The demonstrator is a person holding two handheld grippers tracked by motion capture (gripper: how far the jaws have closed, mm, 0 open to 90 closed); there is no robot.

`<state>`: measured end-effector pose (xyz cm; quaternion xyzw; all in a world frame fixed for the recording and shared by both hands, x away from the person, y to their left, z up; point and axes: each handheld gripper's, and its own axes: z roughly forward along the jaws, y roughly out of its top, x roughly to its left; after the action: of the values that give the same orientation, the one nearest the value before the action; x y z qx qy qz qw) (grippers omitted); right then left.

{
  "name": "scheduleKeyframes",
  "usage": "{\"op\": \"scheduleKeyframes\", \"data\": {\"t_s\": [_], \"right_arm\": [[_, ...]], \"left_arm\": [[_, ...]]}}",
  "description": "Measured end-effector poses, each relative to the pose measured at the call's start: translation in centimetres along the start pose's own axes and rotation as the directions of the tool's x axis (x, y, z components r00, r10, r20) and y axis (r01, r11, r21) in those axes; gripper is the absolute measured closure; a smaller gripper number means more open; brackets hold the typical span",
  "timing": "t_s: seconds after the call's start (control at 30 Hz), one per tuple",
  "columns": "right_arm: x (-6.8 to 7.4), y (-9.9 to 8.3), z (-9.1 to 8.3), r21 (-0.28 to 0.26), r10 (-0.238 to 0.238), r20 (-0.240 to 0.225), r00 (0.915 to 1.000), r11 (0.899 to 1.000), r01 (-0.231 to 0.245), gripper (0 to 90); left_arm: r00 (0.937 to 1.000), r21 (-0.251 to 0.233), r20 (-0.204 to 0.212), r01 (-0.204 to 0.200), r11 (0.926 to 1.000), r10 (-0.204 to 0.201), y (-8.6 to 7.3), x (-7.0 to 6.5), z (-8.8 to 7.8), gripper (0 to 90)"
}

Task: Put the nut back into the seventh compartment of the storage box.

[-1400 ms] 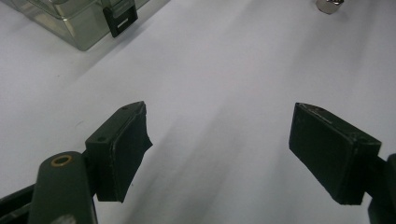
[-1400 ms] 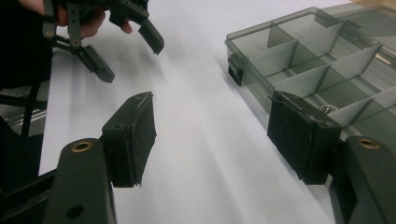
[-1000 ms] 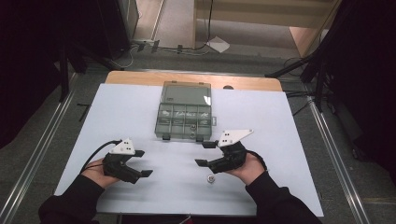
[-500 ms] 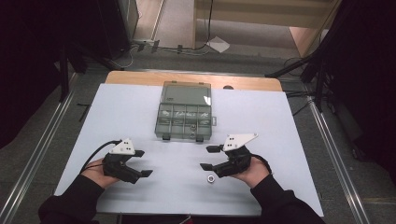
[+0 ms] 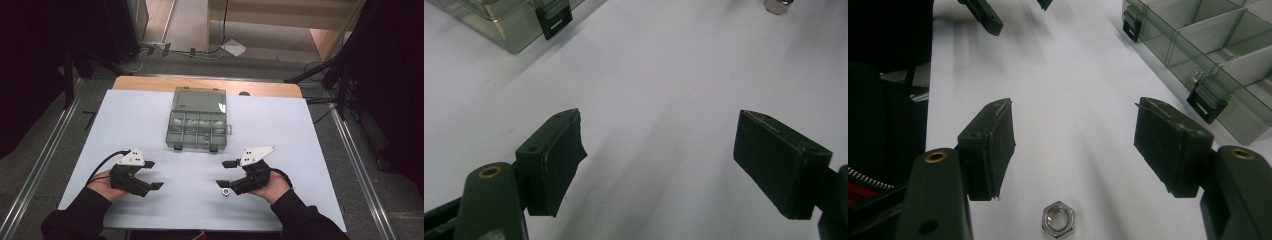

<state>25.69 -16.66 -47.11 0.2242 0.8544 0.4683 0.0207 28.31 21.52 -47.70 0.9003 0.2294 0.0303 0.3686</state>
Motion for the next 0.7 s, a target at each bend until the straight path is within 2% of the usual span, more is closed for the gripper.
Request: {"op": "scheduleKeyframes", "data": {"t_s": [0.3, 0.43, 0.6, 0.7], "right_arm": [[0.0, -0.6, 0.0, 0.008, -0.001, -0.021, 0.9998, 1.0, 0.002, 31.4], [-0.2, -0.9, -0.1, 0.008, 0.017, -0.036, 0.9992, 1.0, -0.017, 28.5], [-0.4, -1.3, -0.1, 0.032, 0.008, -0.042, 0.9991, 0.999, -0.006, 28.8], [-0.4, -1.6, -0.1, 0.039, -0.009, -0.041, 0.9991, 0.999, 0.011, 32.4]], "left_arm": [[1.0, 0.0, -0.002, -0.002, 1.0, 0.002, 0.0, 0.0, 0.0, 19.7], [1.0, 0.0, 0.0, -0.001, 1.0, 0.001, 0.0, 0.0, 0.0, 19.7], [1.0, -0.001, -0.001, -0.001, 1.0, 0.001, 0.0, 0.0, 0.0, 19.7], [1.0, -0.002, -0.001, -0.001, 1.0, 0.001, 0.0, 0.0, 0.0, 19.7]]}}
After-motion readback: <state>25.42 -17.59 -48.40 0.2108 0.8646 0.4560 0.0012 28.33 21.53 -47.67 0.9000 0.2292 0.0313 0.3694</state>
